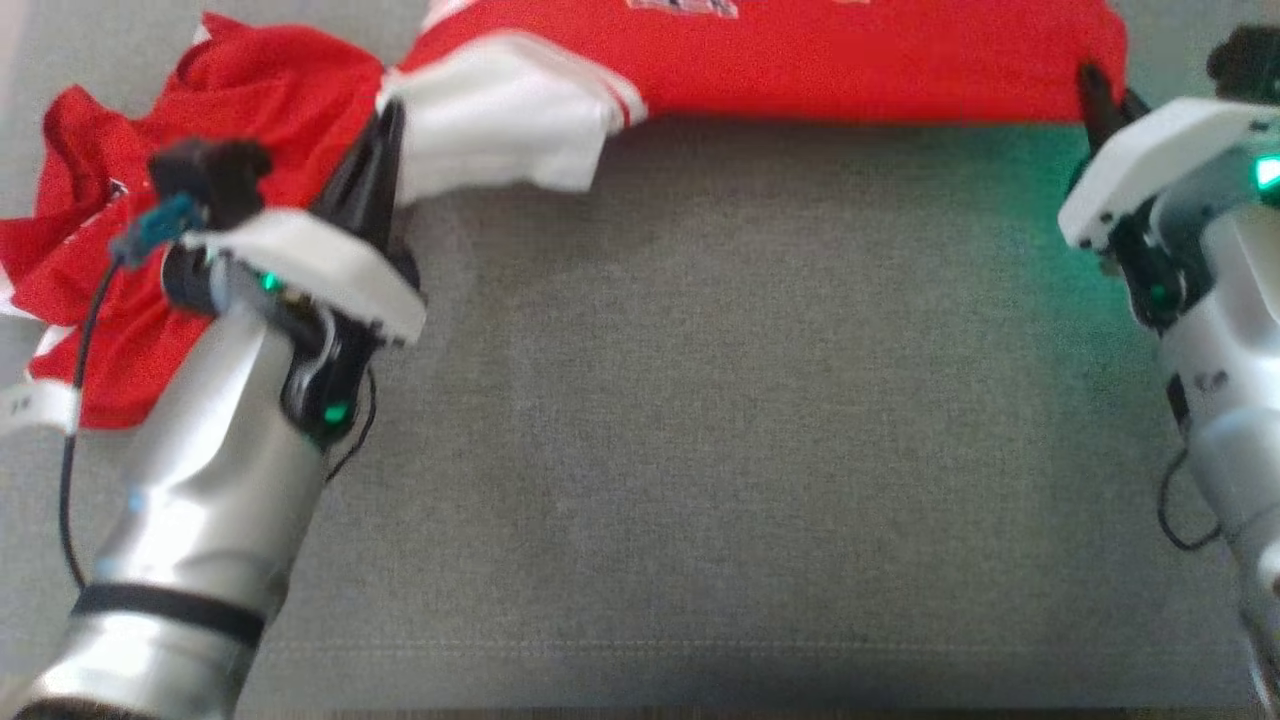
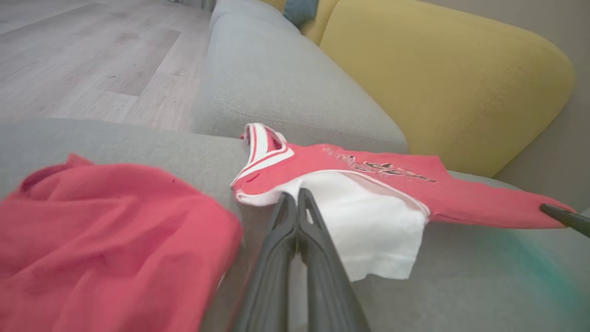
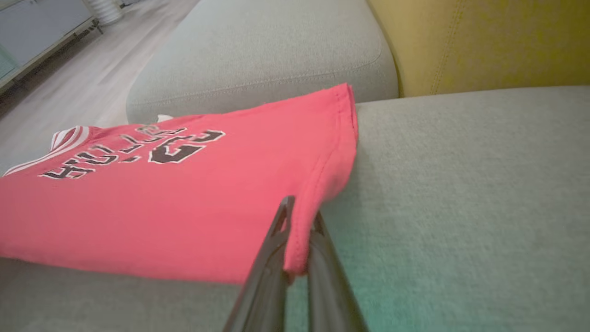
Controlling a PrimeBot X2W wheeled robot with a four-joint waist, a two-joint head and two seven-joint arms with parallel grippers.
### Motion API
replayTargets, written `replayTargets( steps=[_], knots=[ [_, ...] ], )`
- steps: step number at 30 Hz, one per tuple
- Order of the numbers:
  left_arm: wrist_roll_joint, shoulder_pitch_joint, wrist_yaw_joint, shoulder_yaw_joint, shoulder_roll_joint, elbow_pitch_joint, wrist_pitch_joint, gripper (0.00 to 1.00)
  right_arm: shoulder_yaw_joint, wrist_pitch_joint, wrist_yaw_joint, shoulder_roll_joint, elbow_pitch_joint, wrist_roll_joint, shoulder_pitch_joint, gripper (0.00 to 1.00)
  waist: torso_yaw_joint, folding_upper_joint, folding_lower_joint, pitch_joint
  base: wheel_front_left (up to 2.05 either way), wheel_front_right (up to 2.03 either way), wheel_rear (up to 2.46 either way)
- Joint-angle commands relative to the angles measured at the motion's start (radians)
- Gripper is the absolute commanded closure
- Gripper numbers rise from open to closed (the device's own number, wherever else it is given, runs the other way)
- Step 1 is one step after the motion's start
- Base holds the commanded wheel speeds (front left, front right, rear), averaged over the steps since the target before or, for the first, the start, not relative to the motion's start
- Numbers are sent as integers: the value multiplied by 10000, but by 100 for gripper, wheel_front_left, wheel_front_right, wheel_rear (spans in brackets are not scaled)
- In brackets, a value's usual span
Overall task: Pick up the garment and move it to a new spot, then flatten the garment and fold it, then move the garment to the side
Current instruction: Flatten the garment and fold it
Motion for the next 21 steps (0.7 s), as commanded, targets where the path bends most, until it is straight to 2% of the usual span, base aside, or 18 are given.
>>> replayTargets(
  steps=[1,8,21],
  knots=[
    [-82,-293,-57,269,460,-380,-14,100,147,20,75,-91,-349,88,-16,100,25,0,0,-165,0,0,0],
    [-650,1084,-58,-376,1296,-1527,470,100,1144,828,75,-913,-909,729,926,100,40,0,0,-583,0,0,0],
    [-1394,3129,-59,-1296,2389,-3962,1819,100,2619,2660,75,-2421,-1876,1667,2389,100,92,0,0,-1399,0,0,0]
  ],
)
